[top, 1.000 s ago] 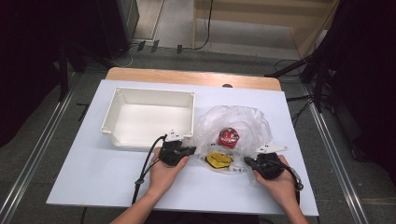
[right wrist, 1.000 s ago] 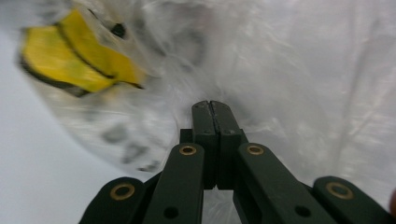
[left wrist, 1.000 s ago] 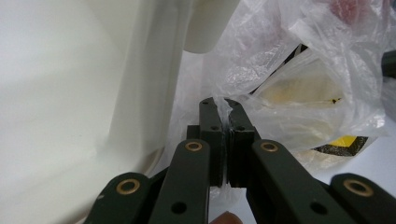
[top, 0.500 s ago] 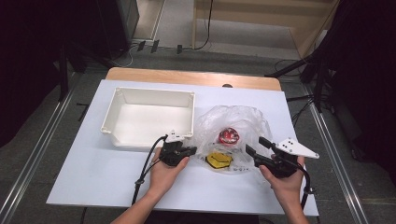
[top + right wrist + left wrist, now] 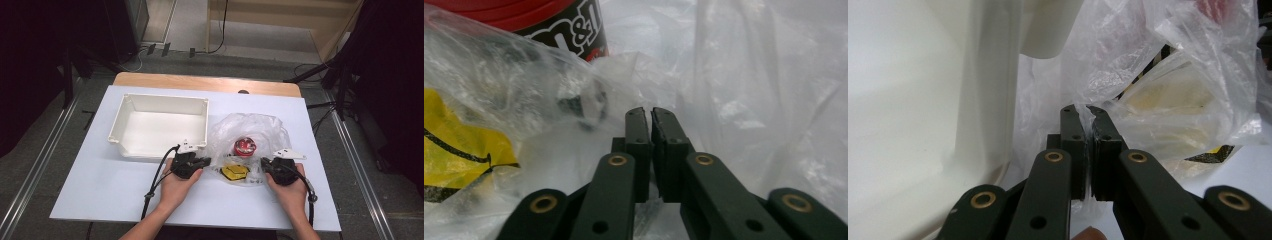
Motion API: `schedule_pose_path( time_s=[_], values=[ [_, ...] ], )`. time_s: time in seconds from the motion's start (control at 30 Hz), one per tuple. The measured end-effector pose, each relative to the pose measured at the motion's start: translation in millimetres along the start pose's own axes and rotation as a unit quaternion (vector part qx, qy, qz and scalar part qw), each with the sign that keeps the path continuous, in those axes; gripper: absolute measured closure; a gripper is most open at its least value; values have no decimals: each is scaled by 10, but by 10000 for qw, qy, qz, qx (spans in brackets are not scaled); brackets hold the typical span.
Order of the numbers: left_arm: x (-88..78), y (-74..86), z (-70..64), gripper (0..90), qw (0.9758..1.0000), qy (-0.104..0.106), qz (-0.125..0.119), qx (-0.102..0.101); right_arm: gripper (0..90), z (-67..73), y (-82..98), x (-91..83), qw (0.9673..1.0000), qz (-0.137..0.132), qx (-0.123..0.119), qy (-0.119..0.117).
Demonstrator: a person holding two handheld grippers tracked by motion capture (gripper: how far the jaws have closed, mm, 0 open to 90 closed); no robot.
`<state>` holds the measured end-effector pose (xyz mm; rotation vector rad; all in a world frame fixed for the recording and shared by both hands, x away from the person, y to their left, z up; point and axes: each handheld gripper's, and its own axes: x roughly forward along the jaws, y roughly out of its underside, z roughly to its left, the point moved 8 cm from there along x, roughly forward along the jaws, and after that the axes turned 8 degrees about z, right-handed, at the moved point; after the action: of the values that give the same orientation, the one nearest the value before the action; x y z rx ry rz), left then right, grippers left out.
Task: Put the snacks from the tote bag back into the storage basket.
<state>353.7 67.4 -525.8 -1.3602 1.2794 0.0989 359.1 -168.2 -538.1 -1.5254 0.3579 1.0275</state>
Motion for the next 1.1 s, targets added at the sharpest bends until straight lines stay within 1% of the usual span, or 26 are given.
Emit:
schedule_pose_path(
  time_s=[0.07,0.1,0.13,0.2,0.23,0.27,0.33,0.37,0.4,0.47,0.53,0.57,0.6,0.67,0.7,0.73,0.77,0.8,0.83,0.87,0.9,0.93,0.97,1.0,1.07,1.1],
  values=[
    [-1,4,-2,876,10000,-11,5,10,866,-24,3,-13,10000,55,-6,42],
    [-1,4,-2,875,10000,-18,4,14,802,-23,8,-24,10000,62,-15,48],
    [-1,4,-1,874,10000,-21,5,10,765,-14,10,-34,10000,44,-44,23],
    [-1,4,2,873,10000,-23,9,8,670,31,2,-98,9998,-95,-137,-133],
    [-1,3,2,871,10000,-21,8,6,630,44,-18,-153,9994,-227,-183,-175],
    [-1,3,1,870,10000,-19,7,7,612,52,-53,-220,9987,-402,-194,-239],
    [0,3,-4,869,10000,-16,2,18,589,52,-131,-355,9971,-678,-135,-307],
    [0,3,-3,869,10000,-29,-1,32,578,49,-198,-460,9954,-898,-74,-317],
    [1,3,-5,868,10000,-30,-9,29,564,39,-267,-565,9934,-1114,-57,-265],
    [-1,5,-6,868,10000,-34,-1,47,513,26,-385,-703,9902,-1387,-51,-167],
    [-3,4,-7,866,10000,-33,-14,50,457,-3,-504,-784,9877,-1561,-32,-69],
    [-3,5,-9,865,10000,-29,-17,54,437,-15,-558,-808,9870,-1606,-9,-90],
    [-3,6,-10,865,10000,-24,-14,54,414,-35,-673,-842,9859,-1661,58,-200],
    [-2,5,-12,865,10000,-24,-16,49,393,-56,-801,-859,9859,-1650,117,-260],
    [-2,5,-12,865,10000,-23,-9,47,384,-72,-882,-843,9857,-1644,185,-310],
    [0,5,-13,866,10000,-25,-7,41,384,-75,-920,-818,9857,-1625,233,-374],
    [0,5,-12,866,10000,-24,-3,46,390,-79,-956,-739,9870,-1522,274,-440],
    [-1,5,-12,866,10000,-21,-5,47,400,-87,-960,-674,9884,-1436,263,-431],
    [-1,5,-10,867,10000,-20,-8,64,419,-102,-943,-575,9906,-1291,268,-371],
    [-2,6,-10,868,10000,-20,-1,69,448,-136,-895,-439,9936,-1077,250,-241],
    [-1,6,-11,869,10000,-22,4,62,490,-173,-843,-334,9949,-953,292,-137],
    [0,6,-11,869,10000,-26,3,58,525,-208,-803,-259,9954,-887,351,-72],
    [1,7,-11,871,10000,-32,6,62,578,-239,-760,-187,9956,-829,426,-75],
    [1,7,-11,872,10000,-38,10,78,624,-284,-685,-77,9959,-684,577,-149],
    [1,8,-10,876,9999,-69,17,83,715,-368,-562,78,9962,-453,729,-113],
    [0,9,-9,879,9999,-78,21,81,737,-390,-525,117,9964,-372,752,-89]
  ],
)
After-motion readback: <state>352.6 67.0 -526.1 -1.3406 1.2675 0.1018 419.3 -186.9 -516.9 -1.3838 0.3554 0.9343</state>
